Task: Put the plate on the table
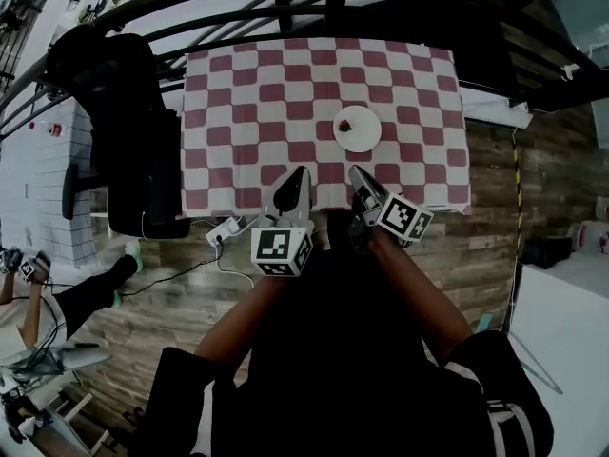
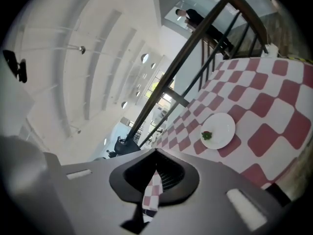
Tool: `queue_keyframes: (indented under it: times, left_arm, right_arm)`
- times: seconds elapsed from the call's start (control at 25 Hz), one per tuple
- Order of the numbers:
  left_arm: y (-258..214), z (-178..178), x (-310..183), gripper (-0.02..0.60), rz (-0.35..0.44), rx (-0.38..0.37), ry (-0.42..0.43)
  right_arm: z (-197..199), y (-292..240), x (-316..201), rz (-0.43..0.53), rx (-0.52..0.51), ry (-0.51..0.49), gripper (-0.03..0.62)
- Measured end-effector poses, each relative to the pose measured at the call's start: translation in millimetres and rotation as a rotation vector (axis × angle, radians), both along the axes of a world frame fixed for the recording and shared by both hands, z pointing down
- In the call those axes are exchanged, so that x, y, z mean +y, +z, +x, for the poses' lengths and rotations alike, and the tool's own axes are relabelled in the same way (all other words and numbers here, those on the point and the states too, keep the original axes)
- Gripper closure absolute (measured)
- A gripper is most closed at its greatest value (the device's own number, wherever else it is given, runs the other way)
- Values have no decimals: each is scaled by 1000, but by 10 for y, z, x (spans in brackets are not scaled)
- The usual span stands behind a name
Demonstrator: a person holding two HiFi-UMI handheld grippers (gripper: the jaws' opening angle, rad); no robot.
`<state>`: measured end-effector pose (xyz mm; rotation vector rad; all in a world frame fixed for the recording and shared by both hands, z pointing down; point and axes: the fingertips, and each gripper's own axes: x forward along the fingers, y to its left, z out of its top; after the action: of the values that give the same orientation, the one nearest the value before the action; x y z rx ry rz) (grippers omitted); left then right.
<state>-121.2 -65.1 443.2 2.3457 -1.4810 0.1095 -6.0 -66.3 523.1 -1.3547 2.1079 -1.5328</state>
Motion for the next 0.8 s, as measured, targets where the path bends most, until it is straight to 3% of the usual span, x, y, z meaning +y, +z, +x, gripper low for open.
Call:
queue_keyframes:
  times: [0.44,0.8]
  left_arm:
    - [11,-15,212,572,-8,16,43]
    - [-214,54,297,572,83,2,45]
  right_arm:
    - [-253,-559,210,244,339,-47,595]
    - [-296,-947,411,409,594,-35,595]
